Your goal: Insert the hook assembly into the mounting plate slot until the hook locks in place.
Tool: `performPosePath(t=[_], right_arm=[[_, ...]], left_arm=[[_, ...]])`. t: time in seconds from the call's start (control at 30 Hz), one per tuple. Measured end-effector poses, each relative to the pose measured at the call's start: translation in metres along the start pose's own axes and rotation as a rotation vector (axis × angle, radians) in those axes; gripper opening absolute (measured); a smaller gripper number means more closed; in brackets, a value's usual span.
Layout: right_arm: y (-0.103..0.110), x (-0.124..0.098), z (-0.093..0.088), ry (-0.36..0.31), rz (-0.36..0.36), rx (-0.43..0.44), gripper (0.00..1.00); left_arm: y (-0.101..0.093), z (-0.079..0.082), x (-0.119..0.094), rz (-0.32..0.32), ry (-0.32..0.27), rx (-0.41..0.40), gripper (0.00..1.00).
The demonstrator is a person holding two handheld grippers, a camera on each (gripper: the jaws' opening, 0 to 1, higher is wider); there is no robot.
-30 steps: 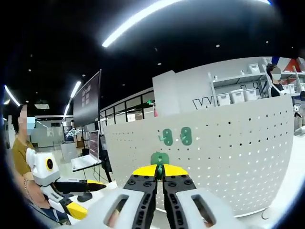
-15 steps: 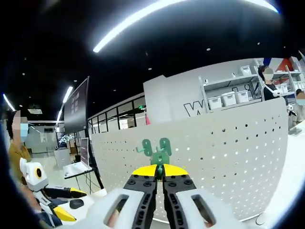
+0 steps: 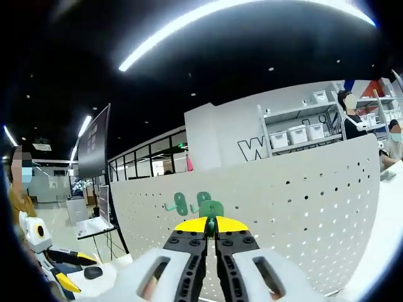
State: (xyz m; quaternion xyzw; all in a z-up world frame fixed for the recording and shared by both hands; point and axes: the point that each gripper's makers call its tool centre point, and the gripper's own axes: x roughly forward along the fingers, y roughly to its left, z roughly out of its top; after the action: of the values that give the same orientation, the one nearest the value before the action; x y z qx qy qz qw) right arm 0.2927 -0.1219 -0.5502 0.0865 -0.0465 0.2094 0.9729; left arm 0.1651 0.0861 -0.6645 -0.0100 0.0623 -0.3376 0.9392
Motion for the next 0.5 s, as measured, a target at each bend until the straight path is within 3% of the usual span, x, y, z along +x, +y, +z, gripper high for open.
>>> performPosePath(t=[0.5], right_arm=[[-0.015, 0.018, 0.007, -0.018, -0.034, -0.041, 0.00]], left_arm=[[-0.001, -0.010, -0.009, -0.008, 0.014, -0.012, 0.68]])
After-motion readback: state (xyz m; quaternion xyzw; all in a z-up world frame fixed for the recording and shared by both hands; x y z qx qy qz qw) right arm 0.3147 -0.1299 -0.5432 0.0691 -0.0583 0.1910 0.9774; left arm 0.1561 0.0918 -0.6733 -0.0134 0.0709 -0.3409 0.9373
